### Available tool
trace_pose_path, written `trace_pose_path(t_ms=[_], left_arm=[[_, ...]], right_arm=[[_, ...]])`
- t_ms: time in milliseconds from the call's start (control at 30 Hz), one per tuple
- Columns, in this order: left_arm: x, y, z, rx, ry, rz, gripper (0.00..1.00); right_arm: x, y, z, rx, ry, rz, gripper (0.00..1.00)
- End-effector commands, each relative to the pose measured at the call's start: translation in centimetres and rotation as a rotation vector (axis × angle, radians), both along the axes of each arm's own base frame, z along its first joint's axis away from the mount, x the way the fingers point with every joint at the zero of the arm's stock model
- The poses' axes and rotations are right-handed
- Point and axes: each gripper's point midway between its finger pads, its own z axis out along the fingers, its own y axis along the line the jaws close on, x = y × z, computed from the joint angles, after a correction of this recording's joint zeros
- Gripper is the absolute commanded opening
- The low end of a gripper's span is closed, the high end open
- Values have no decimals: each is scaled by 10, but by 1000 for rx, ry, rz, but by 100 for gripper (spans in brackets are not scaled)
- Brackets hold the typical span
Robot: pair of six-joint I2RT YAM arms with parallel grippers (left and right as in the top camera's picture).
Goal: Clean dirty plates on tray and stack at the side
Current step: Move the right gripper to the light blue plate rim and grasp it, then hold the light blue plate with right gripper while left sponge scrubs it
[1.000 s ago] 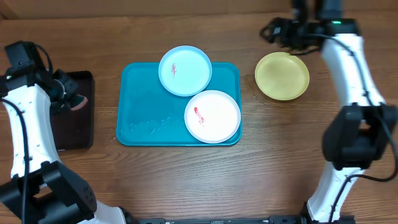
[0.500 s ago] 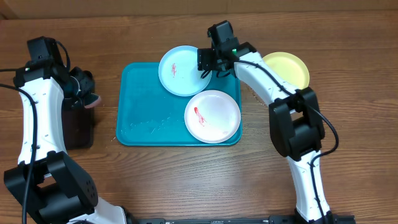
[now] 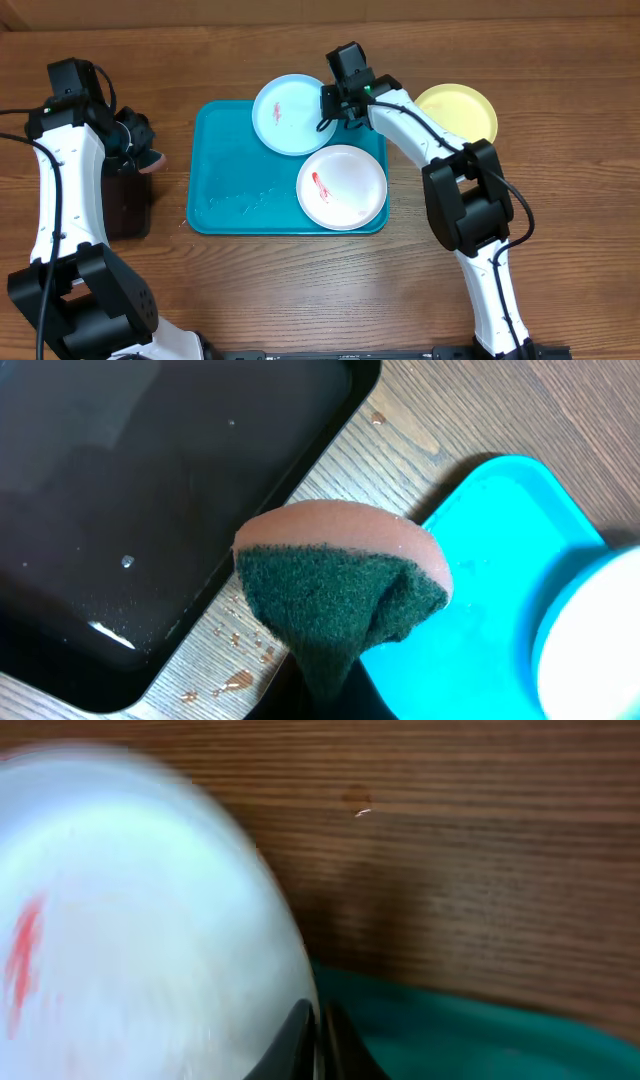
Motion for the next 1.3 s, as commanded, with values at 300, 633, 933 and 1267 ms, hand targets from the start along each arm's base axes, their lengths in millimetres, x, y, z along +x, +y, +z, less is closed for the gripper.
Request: trace_pose_path(t_ms=[300,633,933,1267], left_arm=[[12,-30,3,-89,-59,-185,4],[16,-46,3,-85,-62,-236,4],[24,-79,-12,-84,-32,-360,4],[34,-163,-74,-245,42,-630,4]], right_arm=[[-57,76,-3,51,81,176,11],[-79,84,-11,18,131,209,24],[-83,77,-27,11,154,164,4],[-84,76,-30,4,151,162,4]])
